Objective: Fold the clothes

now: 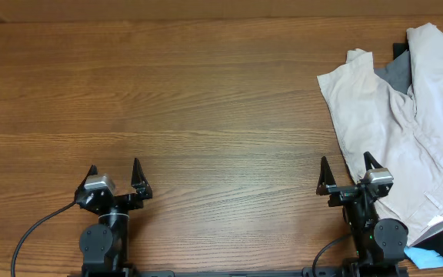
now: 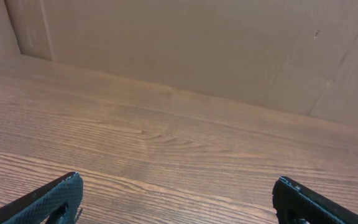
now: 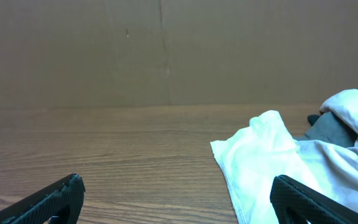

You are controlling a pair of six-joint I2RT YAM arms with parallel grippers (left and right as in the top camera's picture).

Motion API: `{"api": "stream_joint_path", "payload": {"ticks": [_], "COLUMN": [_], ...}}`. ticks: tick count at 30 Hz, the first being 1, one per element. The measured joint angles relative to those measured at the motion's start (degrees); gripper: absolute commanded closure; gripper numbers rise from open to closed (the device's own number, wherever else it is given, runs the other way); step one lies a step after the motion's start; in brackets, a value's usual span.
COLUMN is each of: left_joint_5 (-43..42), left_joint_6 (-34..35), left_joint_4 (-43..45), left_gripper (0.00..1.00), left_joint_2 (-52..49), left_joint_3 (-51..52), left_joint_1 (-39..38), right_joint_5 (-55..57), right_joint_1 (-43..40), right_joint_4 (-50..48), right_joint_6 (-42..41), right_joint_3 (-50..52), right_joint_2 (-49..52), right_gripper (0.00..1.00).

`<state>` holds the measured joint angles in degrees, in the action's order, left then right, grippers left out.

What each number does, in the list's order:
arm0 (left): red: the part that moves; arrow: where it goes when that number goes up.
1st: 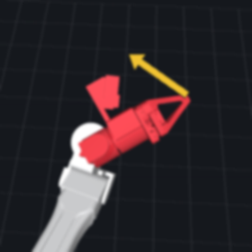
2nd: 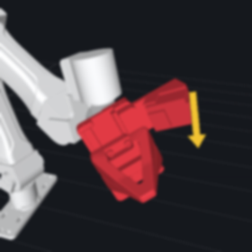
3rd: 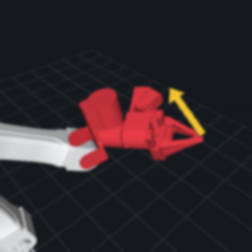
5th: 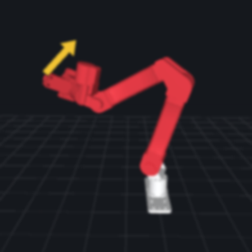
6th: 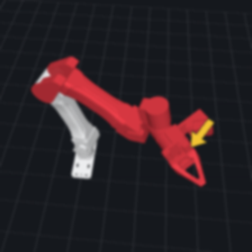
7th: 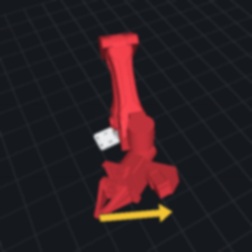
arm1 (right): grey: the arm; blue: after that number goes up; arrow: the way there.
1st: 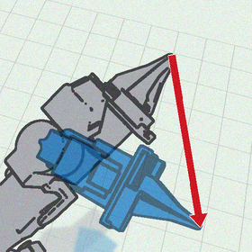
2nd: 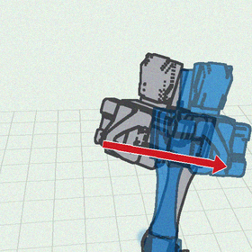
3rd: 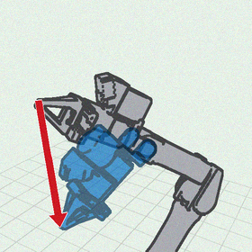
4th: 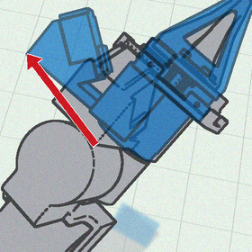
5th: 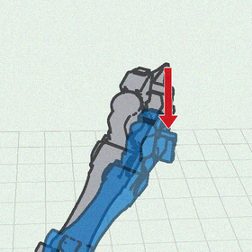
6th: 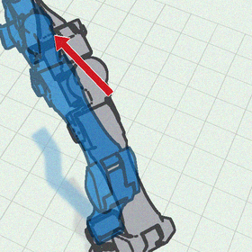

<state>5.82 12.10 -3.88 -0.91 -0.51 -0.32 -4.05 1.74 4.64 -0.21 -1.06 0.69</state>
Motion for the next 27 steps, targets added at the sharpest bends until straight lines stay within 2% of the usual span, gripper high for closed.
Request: {"api": "stream_joint_path", "payload": {"ticks": [11, 17, 24, 27], "left_joint_5": [-0.1, -2.9, -4.8, -5.0], "left_joint_6": [0.0, 0.0, 0.0, 1.5], "left_joint_4": [0.0, 0.9, -0.3, 1.7], "left_gripper": [0.00, 0.00, 0.00, 0.00], "left_joint_2": [0.0, 0.0, 0.0, 0.1], "left_joint_3": [0.0, 0.0, 0.0, 0.0], "left_joint_1": [0.0, 0.0, 0.0, 0.0], "right_joint_5": [-0.2, 2.8, 4.5, 5.0], "right_joint_1": [0.0, 0.0, 0.0, 0.0], "right_joint_4": [0.4, 4.4, 8.7, 10.5], "right_joint_6": [0.0, 0.0, 0.0, 0.0], "right_joint_3": [0.0, -3.3, -16.1, -23.9], "right_joint_2": [0.0, 2.6, 16.8, 26.7], "right_gripper": [0.00, 0.00, 0.00, 0.00]}}
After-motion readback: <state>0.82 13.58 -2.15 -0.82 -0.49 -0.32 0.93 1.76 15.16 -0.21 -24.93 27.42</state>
